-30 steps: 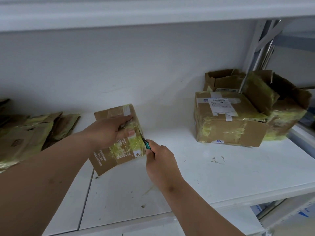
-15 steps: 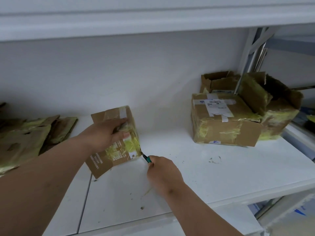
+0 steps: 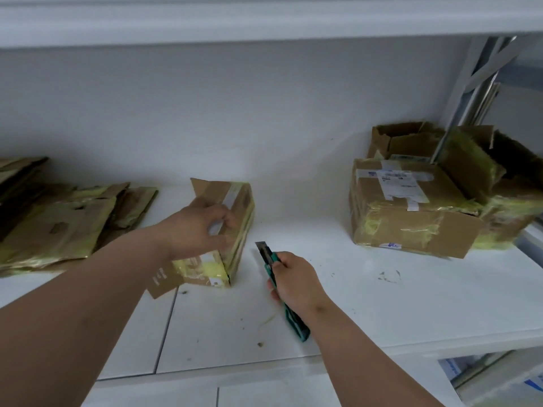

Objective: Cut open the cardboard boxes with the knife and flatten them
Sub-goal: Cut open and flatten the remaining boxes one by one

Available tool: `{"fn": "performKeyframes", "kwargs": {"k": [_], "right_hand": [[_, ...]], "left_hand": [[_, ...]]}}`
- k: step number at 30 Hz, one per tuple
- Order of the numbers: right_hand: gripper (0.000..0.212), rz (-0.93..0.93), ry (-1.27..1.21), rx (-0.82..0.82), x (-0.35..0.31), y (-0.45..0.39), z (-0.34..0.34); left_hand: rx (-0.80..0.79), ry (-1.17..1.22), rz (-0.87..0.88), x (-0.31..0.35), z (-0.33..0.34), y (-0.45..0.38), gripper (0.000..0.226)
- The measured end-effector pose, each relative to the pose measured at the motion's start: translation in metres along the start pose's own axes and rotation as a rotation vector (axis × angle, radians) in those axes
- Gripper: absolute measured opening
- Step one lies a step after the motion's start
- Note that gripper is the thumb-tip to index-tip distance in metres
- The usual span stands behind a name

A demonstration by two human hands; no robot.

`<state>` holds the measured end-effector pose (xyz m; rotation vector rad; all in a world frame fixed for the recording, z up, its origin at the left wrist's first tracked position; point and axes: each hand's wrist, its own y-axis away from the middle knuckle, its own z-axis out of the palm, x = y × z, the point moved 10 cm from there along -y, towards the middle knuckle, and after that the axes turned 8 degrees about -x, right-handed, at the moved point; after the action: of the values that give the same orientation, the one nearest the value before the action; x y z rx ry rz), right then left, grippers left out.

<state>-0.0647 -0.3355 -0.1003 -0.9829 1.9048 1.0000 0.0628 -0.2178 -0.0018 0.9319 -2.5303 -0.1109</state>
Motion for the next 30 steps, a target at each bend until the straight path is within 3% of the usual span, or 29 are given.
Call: {"fn": "performKeyframes", "kwargs": {"k": [3,5,7,9,11,16,20,30], "right_hand": [[0.028,0.054,-0.206,0.0,0.006,0.006,0.002],[0.029,0.067,-0.32,0.027,0.011,0.006,0.001],[0.036,0.081,-0.437,0.06,0.018,0.003,0.0],[0.043,0.092,-0.524,0.097,0.022,0.001,-0.001],[0.047,0.102,-0.58,0.103,0.023,0.0,0.001],[0.047,0.101,-0.633,0.088,0.019,0.0,0.006],[0.049,0.109,-0.666,0.079,0.017,-0.002,0.006],[0.052,0.118,-0.498,0.102,0.007,-0.006,0.006]], "left_hand": [[-0.056,0.206,-0.06,-0.013,0.0,0.011,0.081],[-0.111,0.158,-0.098,-0.02,0.001,0.02,0.106],[-0.2,0.081,-0.121,-0.025,0.008,0.025,0.114],[-0.256,0.14,-0.144,-0.032,0.016,0.029,0.11],[-0.211,0.186,-0.135,-0.037,0.02,0.027,0.096],[-0.101,-0.013,-0.134,-0.044,0.021,0.018,0.067],[-0.115,-0.033,-0.129,-0.043,0.021,0.02,0.079],[-0.101,-0.033,-0.123,-0.042,0.02,0.02,0.069]]}}
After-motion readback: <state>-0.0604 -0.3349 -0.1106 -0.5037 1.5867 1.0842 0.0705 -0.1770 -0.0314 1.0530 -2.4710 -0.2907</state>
